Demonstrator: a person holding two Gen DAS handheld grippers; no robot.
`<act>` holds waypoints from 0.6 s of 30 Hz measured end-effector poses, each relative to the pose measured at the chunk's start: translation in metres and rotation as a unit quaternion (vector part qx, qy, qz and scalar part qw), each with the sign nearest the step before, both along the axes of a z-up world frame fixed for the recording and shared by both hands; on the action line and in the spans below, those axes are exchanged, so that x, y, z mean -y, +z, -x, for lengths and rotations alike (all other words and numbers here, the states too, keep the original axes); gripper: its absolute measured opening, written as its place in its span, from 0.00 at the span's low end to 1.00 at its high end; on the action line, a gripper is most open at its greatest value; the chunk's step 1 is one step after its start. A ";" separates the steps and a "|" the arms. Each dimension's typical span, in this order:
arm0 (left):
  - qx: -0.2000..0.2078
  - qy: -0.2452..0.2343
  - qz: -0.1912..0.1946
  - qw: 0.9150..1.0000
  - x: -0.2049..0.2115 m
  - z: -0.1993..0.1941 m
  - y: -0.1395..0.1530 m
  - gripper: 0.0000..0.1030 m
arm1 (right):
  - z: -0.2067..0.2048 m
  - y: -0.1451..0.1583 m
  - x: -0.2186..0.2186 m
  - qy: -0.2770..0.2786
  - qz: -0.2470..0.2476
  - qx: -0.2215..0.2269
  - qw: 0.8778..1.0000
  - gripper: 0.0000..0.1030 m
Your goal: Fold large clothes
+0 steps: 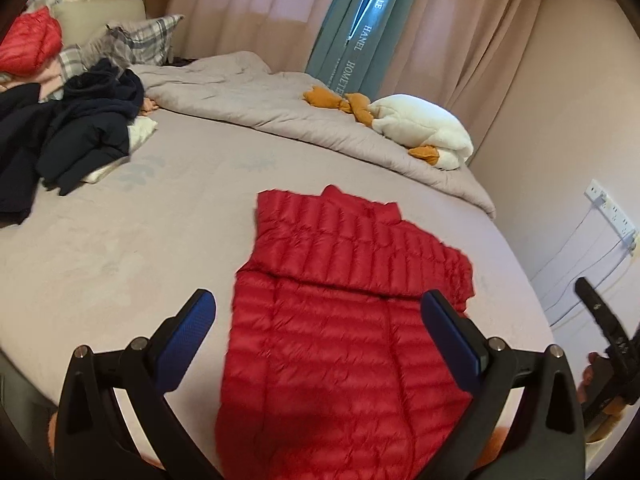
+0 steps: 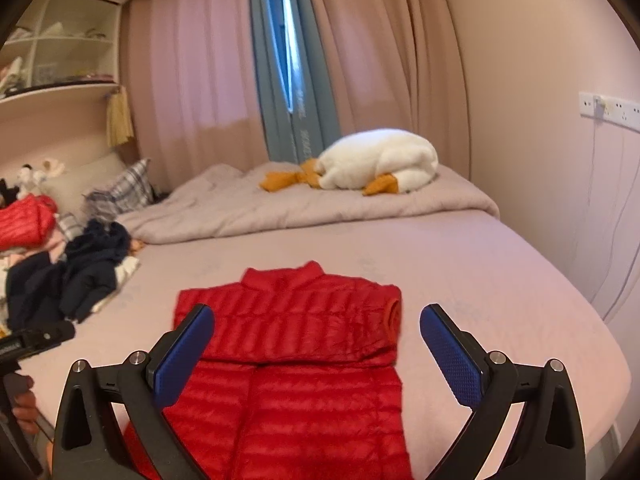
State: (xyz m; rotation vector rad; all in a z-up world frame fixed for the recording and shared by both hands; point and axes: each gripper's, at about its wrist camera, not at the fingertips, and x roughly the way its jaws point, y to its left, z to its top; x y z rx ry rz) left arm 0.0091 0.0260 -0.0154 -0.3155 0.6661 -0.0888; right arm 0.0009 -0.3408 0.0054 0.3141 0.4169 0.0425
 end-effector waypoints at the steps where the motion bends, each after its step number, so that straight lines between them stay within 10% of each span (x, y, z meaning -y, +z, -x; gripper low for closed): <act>1: 0.001 0.000 -0.001 1.000 0.001 0.005 -0.002 1.00 | 0.006 0.000 -0.002 0.003 -0.001 0.003 1.000 0.99; 18: -0.047 -0.022 -0.001 0.999 0.011 0.054 -0.071 1.00 | 0.052 -0.060 -0.008 -0.019 -0.017 -0.040 0.999 0.99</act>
